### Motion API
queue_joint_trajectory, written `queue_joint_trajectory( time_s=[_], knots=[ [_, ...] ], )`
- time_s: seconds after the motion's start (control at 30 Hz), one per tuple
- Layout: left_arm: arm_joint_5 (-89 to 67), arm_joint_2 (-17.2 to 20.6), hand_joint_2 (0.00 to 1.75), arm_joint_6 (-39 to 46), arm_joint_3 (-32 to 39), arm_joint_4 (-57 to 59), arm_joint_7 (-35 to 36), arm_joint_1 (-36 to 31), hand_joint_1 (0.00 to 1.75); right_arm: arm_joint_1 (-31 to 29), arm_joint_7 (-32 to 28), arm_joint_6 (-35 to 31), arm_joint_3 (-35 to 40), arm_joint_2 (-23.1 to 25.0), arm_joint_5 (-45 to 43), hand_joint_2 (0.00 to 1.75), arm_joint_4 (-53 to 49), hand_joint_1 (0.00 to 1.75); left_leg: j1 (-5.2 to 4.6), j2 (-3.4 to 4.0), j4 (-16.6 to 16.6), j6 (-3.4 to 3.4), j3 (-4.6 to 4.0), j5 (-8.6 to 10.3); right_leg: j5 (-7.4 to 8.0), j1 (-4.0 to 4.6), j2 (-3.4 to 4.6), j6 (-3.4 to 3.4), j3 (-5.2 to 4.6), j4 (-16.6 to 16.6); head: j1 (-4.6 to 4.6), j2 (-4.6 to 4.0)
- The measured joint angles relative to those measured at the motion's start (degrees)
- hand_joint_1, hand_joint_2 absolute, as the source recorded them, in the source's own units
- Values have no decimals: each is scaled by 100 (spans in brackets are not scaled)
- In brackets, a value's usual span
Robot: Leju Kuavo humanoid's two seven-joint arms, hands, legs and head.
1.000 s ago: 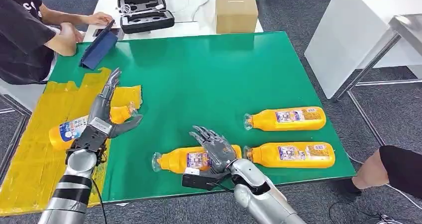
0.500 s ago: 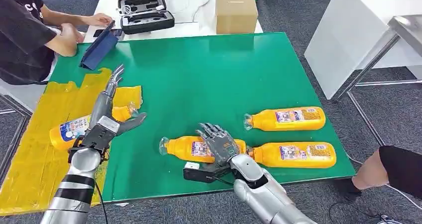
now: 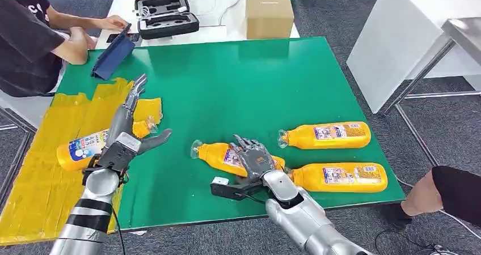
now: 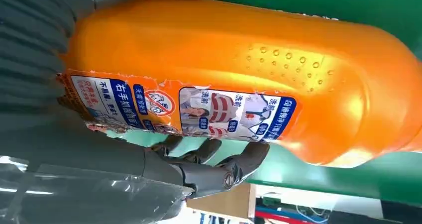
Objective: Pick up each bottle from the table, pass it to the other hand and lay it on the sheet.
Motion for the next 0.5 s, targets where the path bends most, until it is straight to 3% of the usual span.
queue_joint_trajectory(
  time_s=[0.07, 0.13, 0.17, 0.33, 0.5],
  knots=[
    [7, -7, 175, -9, 0, 2, 7, 0, 0, -27, 17, 15, -28, 13, 11, 175, 52, 65, 0, 0, 0, 0, 3, 0, 0, 0, 0, 0, 4, 0, -2, 0],
    [9, -7, 175, -9, -2, 9, 9, 0, 0, -53, 17, 22, -53, 26, 15, 175, 101, 93, 0, 0, 0, 0, 7, 0, 0, 0, 0, 0, 8, -1, -2, 0],
    [13, -7, 175, -9, -2, 13, 11, 0, 0, -67, 20, 26, -66, 33, 17, 175, 136, 122, 0, 0, 0, 0, 9, 0, 0, 0, 0, 0, 9, -1, 0, 0],
    [52, -9, 175, -15, -2, 26, 22, 0, 0, -145, -5, 37, -120, 81, 0, 175, 291, 171, 0, 1, 0, 0, 22, -1, -1, 0, 0, -1, 18, -1, -2, 0],
    [66, -20, 175, -11, -2, 59, 22, 1, 0, -196, -131, -2, -273, 120, -151, 175, 374, 175, 0, -1, -1, 2, 27, 2, 0, 0, -1, -1, 25, -1, -2, 0]
  ],
)
